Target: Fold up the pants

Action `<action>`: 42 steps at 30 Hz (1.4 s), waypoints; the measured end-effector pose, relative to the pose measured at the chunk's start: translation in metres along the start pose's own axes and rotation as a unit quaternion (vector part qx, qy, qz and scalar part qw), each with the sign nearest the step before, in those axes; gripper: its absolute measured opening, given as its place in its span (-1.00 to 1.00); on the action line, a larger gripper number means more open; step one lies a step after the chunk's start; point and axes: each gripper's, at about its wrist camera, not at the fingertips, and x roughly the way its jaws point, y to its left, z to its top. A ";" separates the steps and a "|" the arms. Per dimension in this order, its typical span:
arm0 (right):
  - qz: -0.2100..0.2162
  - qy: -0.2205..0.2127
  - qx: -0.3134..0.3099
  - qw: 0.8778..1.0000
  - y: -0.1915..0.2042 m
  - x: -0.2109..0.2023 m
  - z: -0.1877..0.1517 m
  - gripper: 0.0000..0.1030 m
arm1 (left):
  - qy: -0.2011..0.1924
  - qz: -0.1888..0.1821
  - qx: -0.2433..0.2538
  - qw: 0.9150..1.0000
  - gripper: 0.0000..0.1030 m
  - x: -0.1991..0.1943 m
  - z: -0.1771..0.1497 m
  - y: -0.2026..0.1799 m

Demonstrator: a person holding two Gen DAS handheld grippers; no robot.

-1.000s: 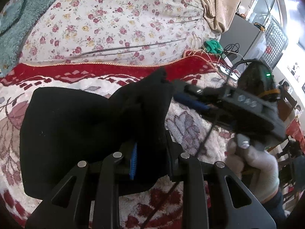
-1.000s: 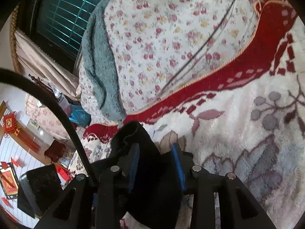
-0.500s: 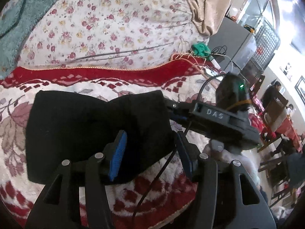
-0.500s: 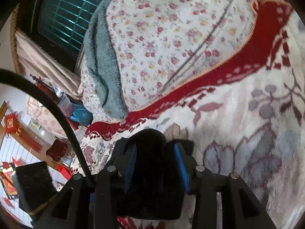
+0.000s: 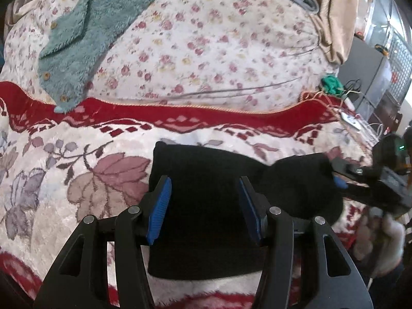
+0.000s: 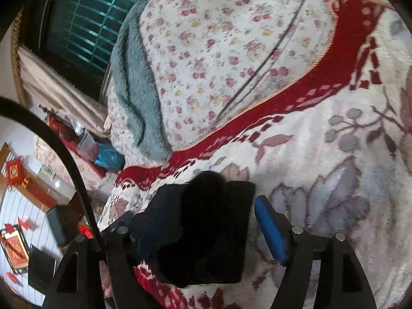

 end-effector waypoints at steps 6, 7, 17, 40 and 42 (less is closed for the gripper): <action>-0.041 0.042 -0.059 0.997 0.020 0.026 -0.002 0.36 | 0.019 0.046 -0.012 0.999 0.02 0.026 -0.010 0.014; -0.048 0.051 -0.074 0.995 0.022 0.032 -0.004 0.23 | 0.021 0.050 -0.015 0.998 0.02 0.028 -0.010 0.017; -0.052 0.014 -0.113 0.992 0.027 0.051 -0.001 -0.54 | 0.031 0.049 -0.061 0.996 0.07 0.042 -0.006 0.040; -0.100 -0.033 -0.103 0.989 0.038 0.013 -0.005 0.06 | 0.018 0.052 -0.055 0.997 0.17 0.018 -0.008 0.034; -0.098 -0.026 -0.093 0.990 0.034 0.014 -0.007 0.14 | 0.019 0.042 -0.055 0.997 0.17 0.013 -0.007 0.035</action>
